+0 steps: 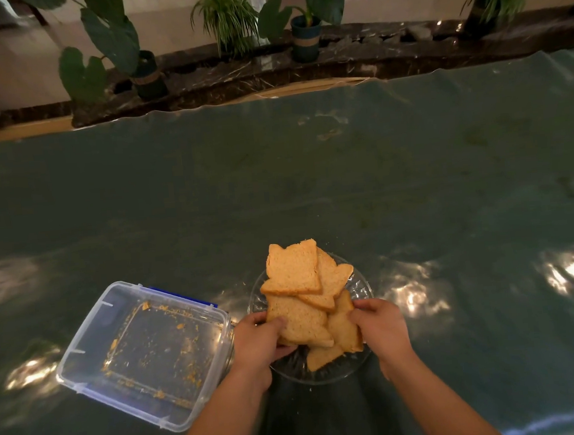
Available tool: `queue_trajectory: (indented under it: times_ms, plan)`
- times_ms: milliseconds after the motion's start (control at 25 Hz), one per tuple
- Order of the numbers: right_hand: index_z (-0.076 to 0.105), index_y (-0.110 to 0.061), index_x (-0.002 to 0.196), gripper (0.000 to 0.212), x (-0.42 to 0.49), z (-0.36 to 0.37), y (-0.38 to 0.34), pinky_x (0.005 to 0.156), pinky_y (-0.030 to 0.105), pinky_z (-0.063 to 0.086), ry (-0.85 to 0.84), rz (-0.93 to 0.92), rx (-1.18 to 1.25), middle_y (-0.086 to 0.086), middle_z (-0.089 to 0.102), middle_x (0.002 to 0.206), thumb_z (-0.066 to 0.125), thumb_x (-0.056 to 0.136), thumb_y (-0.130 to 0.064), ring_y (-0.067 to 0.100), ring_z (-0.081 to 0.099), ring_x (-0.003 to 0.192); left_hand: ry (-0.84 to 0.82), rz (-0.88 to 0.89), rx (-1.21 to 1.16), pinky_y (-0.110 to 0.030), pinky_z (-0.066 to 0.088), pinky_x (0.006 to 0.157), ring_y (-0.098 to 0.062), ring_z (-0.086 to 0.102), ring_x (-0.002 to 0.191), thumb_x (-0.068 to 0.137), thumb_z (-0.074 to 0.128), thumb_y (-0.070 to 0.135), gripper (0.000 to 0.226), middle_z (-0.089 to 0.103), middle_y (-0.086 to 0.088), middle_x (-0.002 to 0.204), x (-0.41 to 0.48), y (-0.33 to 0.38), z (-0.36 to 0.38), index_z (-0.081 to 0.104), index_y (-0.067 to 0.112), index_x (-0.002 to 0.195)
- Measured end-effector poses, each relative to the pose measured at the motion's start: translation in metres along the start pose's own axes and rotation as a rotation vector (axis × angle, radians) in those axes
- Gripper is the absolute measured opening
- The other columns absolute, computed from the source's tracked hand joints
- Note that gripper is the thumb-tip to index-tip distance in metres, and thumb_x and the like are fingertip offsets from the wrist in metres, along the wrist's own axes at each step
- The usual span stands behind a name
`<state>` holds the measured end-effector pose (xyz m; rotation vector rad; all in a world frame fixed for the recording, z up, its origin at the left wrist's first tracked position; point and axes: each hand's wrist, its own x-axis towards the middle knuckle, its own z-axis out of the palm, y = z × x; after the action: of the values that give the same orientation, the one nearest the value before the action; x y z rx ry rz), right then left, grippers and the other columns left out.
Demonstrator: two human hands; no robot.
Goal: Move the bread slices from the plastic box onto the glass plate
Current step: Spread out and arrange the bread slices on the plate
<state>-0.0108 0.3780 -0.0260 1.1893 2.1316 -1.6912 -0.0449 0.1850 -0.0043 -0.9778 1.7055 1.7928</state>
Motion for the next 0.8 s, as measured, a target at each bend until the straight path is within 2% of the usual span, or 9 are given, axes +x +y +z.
queue_trajectory:
  times_ms: [160,280,360,480,640,720,800]
  plan:
    - [0.075,-0.027,0.101,0.027,0.002,-0.003,-0.003,0.060,0.034,0.064,0.022,-0.020,-0.082,-0.009,0.076,0.080,0.063,0.077,-0.019,0.011,0.072,0.069,-0.052,-0.087,-0.173,-0.040,0.062,0.059,-0.037,0.068,0.094,0.085,0.067,0.002,0.031,0.062,-0.022,0.113,-0.012,0.016,0.004,0.052,0.000,0.112]
    - [0.073,-0.025,0.107,0.030,0.004,-0.007,-0.006,0.047,0.024,0.055,0.047,-0.044,-0.122,-0.012,0.073,0.082,0.065,0.078,-0.020,0.007,0.070,0.063,-0.065,-0.110,-0.266,-0.037,0.061,0.053,-0.038,0.068,0.096,0.085,0.063,-0.001,0.030,0.062,-0.025,0.115,-0.020,0.021,-0.003,0.054,-0.001,0.114]
    - [0.071,-0.028,0.109,0.032,0.004,-0.011,-0.008,0.044,0.021,0.048,0.061,-0.051,-0.158,-0.015,0.072,0.085,0.064,0.078,-0.023,0.004,0.067,0.059,-0.065,-0.087,-0.252,-0.036,0.061,0.054,-0.038,0.069,0.094,0.085,0.063,-0.001,0.030,0.061,-0.025,0.115,-0.024,0.015,-0.010,0.054,0.000,0.113]
    - [0.069,-0.031,0.113,0.034,0.000,-0.016,-0.010,0.052,0.022,0.045,0.073,-0.105,-0.254,-0.019,0.068,0.089,0.061,0.081,-0.026,0.001,0.063,0.068,-0.035,0.001,-0.177,-0.040,0.061,0.060,-0.039,0.067,0.096,0.085,0.064,0.000,0.030,0.058,-0.022,0.115,-0.026,0.000,-0.015,0.052,0.003,0.113]
    - [0.070,-0.032,0.106,0.029,-0.009,-0.029,-0.015,0.056,0.025,0.049,0.128,-0.153,-0.197,-0.021,0.069,0.083,0.062,0.079,-0.027,0.001,0.064,0.070,-0.004,0.007,-0.044,-0.043,0.061,0.061,-0.037,0.064,0.101,0.086,0.064,0.002,0.032,0.058,-0.016,0.116,-0.016,-0.023,-0.015,0.053,0.010,0.114]
    - [0.072,-0.031,0.100,0.026,-0.013,-0.036,-0.019,0.061,0.029,0.054,0.153,-0.165,-0.129,-0.017,0.072,0.078,0.063,0.076,-0.027,0.004,0.065,0.071,0.055,0.041,0.135,-0.048,0.062,0.067,-0.034,0.062,0.101,0.087,0.064,0.004,0.032,0.058,-0.012,0.118,-0.008,-0.034,-0.017,0.054,0.012,0.116]
    - [0.073,-0.030,0.095,0.023,-0.017,-0.043,-0.025,0.057,0.029,0.050,0.164,-0.174,-0.063,-0.017,0.071,0.070,0.063,0.075,-0.024,0.002,0.063,0.062,0.117,0.155,0.388,-0.051,0.060,0.077,-0.030,0.063,0.100,0.087,0.063,0.008,0.037,0.060,-0.007,0.115,-0.003,-0.042,-0.020,0.056,0.015,0.123]
